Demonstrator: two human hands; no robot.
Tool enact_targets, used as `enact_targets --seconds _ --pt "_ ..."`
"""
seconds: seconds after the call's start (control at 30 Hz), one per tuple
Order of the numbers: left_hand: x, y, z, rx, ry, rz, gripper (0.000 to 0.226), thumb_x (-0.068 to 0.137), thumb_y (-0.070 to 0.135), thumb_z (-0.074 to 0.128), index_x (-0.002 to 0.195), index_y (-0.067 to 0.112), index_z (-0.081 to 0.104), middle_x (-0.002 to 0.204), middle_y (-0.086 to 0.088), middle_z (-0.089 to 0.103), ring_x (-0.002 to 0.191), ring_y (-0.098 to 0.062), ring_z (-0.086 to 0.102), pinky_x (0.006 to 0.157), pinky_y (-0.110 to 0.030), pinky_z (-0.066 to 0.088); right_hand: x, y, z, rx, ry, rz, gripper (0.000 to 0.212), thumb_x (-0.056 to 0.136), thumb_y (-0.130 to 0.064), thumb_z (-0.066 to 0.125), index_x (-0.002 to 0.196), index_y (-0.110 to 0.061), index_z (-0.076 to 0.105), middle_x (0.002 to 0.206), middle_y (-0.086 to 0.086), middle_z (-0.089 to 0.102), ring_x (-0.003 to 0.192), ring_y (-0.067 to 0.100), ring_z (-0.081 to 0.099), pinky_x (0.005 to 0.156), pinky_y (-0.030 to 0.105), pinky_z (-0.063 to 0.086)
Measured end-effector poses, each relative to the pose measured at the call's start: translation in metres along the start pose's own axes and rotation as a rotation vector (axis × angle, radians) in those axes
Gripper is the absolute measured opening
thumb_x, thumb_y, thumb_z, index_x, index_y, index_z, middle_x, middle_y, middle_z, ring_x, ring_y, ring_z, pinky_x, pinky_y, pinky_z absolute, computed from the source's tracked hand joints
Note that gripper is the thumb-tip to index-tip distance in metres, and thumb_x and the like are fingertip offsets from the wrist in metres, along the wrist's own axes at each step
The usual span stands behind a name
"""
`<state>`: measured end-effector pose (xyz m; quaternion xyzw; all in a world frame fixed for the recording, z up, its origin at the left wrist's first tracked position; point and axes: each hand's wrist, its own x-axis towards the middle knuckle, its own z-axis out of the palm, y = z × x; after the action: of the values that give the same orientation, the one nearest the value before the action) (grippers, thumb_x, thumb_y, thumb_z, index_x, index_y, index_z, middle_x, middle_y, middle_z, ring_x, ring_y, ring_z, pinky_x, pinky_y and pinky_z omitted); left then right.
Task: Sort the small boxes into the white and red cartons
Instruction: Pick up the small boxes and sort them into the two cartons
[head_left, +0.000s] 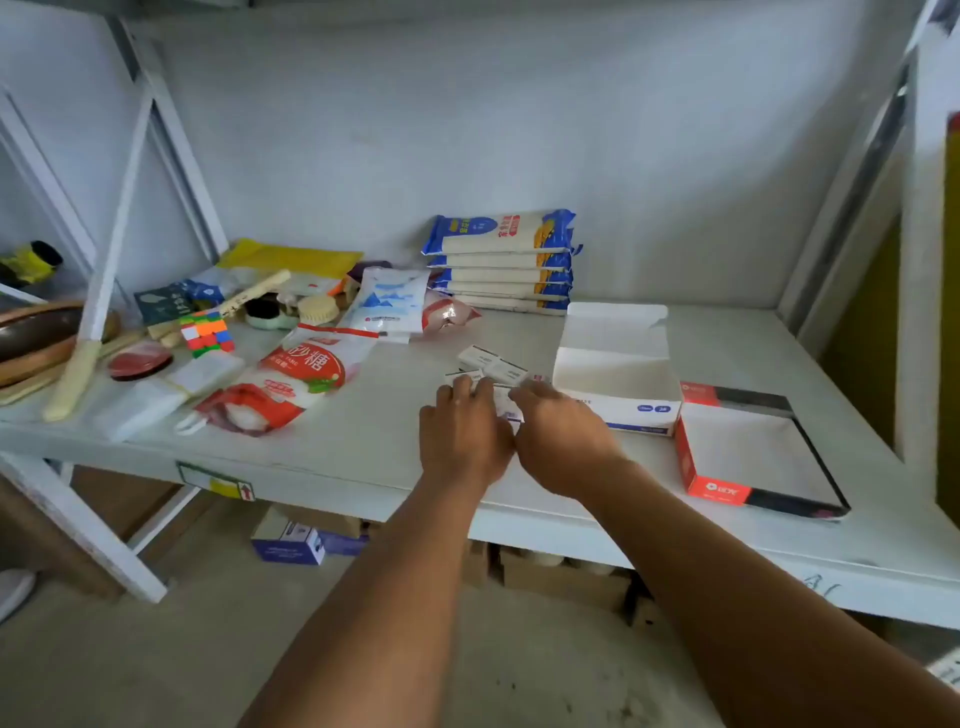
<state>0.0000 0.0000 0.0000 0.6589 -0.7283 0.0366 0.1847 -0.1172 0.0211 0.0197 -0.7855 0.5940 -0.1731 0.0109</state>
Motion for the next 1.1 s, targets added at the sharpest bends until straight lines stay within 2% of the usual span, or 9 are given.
enact_targets --seconds 0.13,0.27,0.43,0.57,0.77,0.87,0.93,1.0,1.1 --pt "0.006 -0.023 0.002 -0.034 0.096 0.049 0.044 0.09 0.035 0.05 0.13 0.016 0.052 0.135 -0.008 0.054 0.114 -0.027 0.055 0.087 -0.036 0.047 0.029 -0.007 0.012 -0.064 -0.056 0.024 0.048 0.087 -0.012 0.053 0.134 -0.014 0.047 0.131 0.01 0.053 0.107 0.035 0.06 0.083 0.045 0.054" --pt "0.007 -0.037 -0.004 -0.086 0.114 0.102 0.047 0.092 0.042 0.048 0.131 0.016 0.053 0.138 -0.006 0.054 0.116 -0.026 0.057 0.089 -0.036 0.049 0.042 -0.009 0.015 -0.098 -0.103 0.084 0.045 0.086 -0.01 0.057 0.131 -0.016 0.049 0.125 0.01 0.057 0.107 0.033 0.06 0.084 0.043 0.054" --pt "0.004 -0.045 -0.022 -0.148 0.048 0.128 0.053 0.096 0.043 0.041 0.144 0.02 0.037 0.154 0.0 0.035 0.135 -0.022 0.041 0.1 -0.036 0.044 0.042 -0.009 0.011 -0.109 -0.095 0.142 0.043 0.088 -0.017 0.061 0.13 -0.012 0.051 0.119 0.011 0.049 0.098 0.032 0.06 0.078 0.043 0.055" --pt "0.002 -0.048 -0.029 -0.208 -0.004 0.103 0.053 0.098 0.041 0.04 0.147 0.023 0.031 0.157 0.002 0.028 0.141 -0.02 0.033 0.104 -0.035 0.04 0.04 -0.009 0.01 -0.054 -0.116 0.186 0.04 0.089 -0.024 0.062 0.126 -0.011 0.051 0.117 0.012 0.048 0.095 0.03 0.06 0.078 0.041 0.054" --pt "0.007 -0.046 -0.021 -0.258 -0.012 0.106 0.049 0.099 0.041 0.038 0.144 0.022 0.035 0.152 0.001 0.038 0.134 -0.02 0.043 0.099 -0.032 0.044 0.041 -0.003 0.004 0.016 -0.155 0.187 0.048 0.084 -0.015 0.065 0.128 -0.012 0.045 0.115 0.013 0.055 0.097 0.031 0.059 0.08 0.041 0.054" --pt "0.014 -0.042 -0.022 -0.278 0.003 0.085 0.048 0.098 0.044 0.035 0.141 0.021 0.037 0.148 -0.001 0.043 0.127 -0.023 0.051 0.094 -0.034 0.052 0.043 0.0 -0.005 0.082 -0.159 0.15 0.057 0.082 -0.023 0.069 0.131 -0.012 0.042 0.117 0.012 0.052 0.098 0.029 0.058 0.082 0.039 0.055" --pt "0.016 -0.041 -0.024 -0.214 0.035 0.094 0.049 0.098 0.039 0.039 0.142 0.018 0.034 0.151 -0.006 0.039 0.127 -0.028 0.051 0.094 -0.039 0.052 0.045 0.0 -0.016 0.2 -0.112 0.175 0.055 0.082 -0.03 0.07 0.128 -0.011 0.047 0.115 0.011 0.052 0.096 0.027 0.057 0.082 0.037 0.055" --pt "0.02 -0.039 -0.026 -0.176 0.073 0.053 0.051 0.098 0.03 0.043 0.145 0.016 0.031 0.156 -0.009 0.03 0.133 -0.03 0.045 0.099 -0.041 0.047 0.048 0.002 -0.029 0.349 -0.014 0.228 0.046 0.081 -0.035 0.07 0.117 -0.009 0.056 0.109 0.01 0.057 0.089 0.024 0.06 0.078 0.037 0.056" --pt "0.022 -0.034 -0.024 -0.211 0.047 0.031 0.047 0.099 0.03 0.035 0.144 0.018 0.031 0.157 -0.007 0.028 0.134 -0.029 0.044 0.099 -0.043 0.049 0.053 0.018 -0.05 0.51 0.099 0.324 0.025 0.081 -0.029 0.07 0.101 -0.013 0.066 0.096 0.006 0.064 0.074 0.019 0.061 0.056 0.026 0.051"
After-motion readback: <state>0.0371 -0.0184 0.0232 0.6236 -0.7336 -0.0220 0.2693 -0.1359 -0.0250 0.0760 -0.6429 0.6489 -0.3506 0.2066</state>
